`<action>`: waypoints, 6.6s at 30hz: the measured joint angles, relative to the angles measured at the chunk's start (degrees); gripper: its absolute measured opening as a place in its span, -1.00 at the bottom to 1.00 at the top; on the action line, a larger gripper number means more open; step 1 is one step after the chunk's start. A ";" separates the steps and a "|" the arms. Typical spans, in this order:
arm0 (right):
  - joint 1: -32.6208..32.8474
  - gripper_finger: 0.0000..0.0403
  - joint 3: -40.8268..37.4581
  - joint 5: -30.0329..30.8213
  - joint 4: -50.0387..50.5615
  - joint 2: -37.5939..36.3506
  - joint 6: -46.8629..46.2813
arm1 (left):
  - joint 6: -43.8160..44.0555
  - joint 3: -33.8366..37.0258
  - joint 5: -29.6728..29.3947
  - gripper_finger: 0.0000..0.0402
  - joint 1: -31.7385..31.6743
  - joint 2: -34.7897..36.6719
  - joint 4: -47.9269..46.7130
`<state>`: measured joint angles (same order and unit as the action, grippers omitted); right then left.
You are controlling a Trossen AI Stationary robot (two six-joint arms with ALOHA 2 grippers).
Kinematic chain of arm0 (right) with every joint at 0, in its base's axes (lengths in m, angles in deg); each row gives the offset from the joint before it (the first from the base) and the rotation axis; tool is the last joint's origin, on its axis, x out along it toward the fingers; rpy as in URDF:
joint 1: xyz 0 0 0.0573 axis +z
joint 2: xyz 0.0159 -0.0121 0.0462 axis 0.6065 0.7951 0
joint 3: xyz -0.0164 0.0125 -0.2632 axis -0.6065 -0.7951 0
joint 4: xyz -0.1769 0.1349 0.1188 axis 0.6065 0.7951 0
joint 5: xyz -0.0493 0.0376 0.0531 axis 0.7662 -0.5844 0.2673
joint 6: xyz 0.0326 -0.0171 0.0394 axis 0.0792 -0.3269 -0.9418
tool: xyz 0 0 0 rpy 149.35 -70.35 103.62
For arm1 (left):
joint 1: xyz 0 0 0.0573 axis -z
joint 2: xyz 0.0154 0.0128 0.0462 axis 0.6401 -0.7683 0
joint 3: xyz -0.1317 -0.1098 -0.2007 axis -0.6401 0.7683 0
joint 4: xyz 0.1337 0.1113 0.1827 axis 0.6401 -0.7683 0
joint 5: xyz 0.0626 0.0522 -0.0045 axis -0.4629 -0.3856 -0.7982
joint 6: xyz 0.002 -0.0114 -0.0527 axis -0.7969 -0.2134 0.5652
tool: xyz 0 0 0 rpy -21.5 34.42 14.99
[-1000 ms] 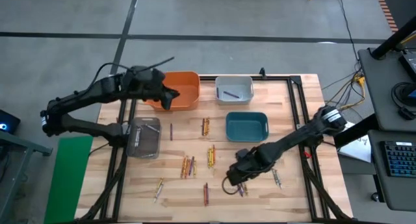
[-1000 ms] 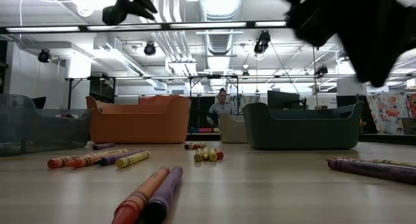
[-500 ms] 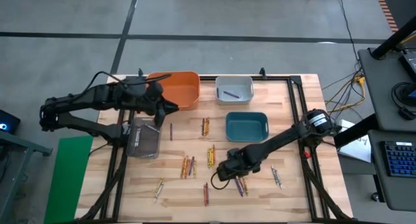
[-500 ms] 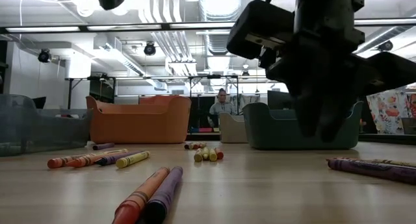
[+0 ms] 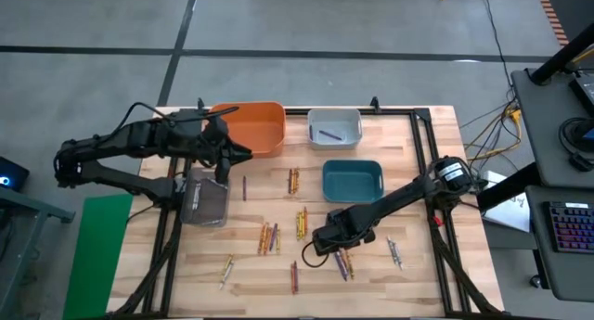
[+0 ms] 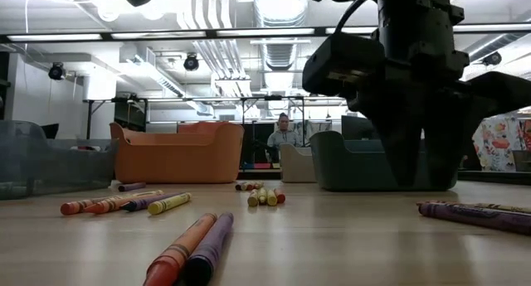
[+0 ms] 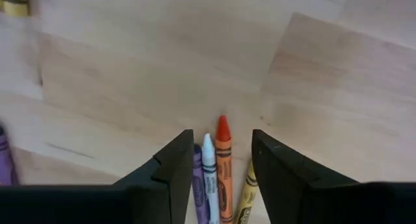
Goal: Sort crayons
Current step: Put the orange crayon into the blue bin
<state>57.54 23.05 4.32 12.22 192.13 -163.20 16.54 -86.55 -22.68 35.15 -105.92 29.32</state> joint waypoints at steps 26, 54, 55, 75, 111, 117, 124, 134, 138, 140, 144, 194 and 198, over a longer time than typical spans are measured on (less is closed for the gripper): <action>0.04 -0.48 -0.82 2.01 0.88 0.21 0.21 | -0.66 0.02 0.00 -0.69 0.00 3.53 -1.38; 1.06 -0.45 -2.03 1.87 -1.21 0.21 2.22 | -0.63 0.02 -1.48 -0.69 -0.01 3.81 -1.36; 1.21 -0.45 -2.09 1.86 -1.25 0.21 2.23 | -0.63 0.02 -1.49 -0.69 0.00 3.81 -1.36; 1.33 -0.77 -4.26 4.63 -4.53 0.13 1.73 | -0.61 0.02 -4.72 -0.69 -0.04 3.81 -1.33; -0.15 -0.64 -0.72 0.01 0.79 0.10 4.79 | -1.11 0.02 -4.70 -0.69 -0.04 3.81 -1.33; 0.44 -0.43 -0.72 -0.08 0.88 0.10 5.26 | -1.88 0.02 -4.70 -0.69 -0.04 3.81 -1.33; 1.18 -0.34 -0.79 0.12 0.69 0.13 5.25 | -1.90 0.02 -4.70 -0.69 -0.04 3.81 -1.33; 1.18 -0.43 -1.31 2.11 0.64 0.43 6.20 | -1.92 0.02 -5.19 -0.69 -0.04 3.81 -1.33; 1.20 -0.46 -1.33 2.14 0.64 0.43 6.33 | -1.92 0.02 -5.20 -0.69 -0.07 3.81 -1.33; 1.29 -0.47 -1.47 2.25 0.55 0.43 6.24 | -1.92 0.02 -5.20 -0.69 -0.07 3.81 -1.33; 1.29 -0.48 -2.08 2.46 -0.02 0.43 5.79 | -1.92 0.02 -5.21 -0.69 -0.07 3.81 -1.33; 0.70 -0.95 -4.83 8.18 -5.57 0.02 2.91 | -3.21 0.02 -6.21 -0.69 -0.11 3.81 -1.27; 0.67 -0.96 -4.83 8.40 -5.53 0.02 2.21 | -3.21 0.02 -6.21 -0.69 -0.11 3.81 -1.27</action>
<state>58.21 18.22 12.72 6.69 192.15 -160.99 13.32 -86.53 -28.89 35.04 -102.11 28.05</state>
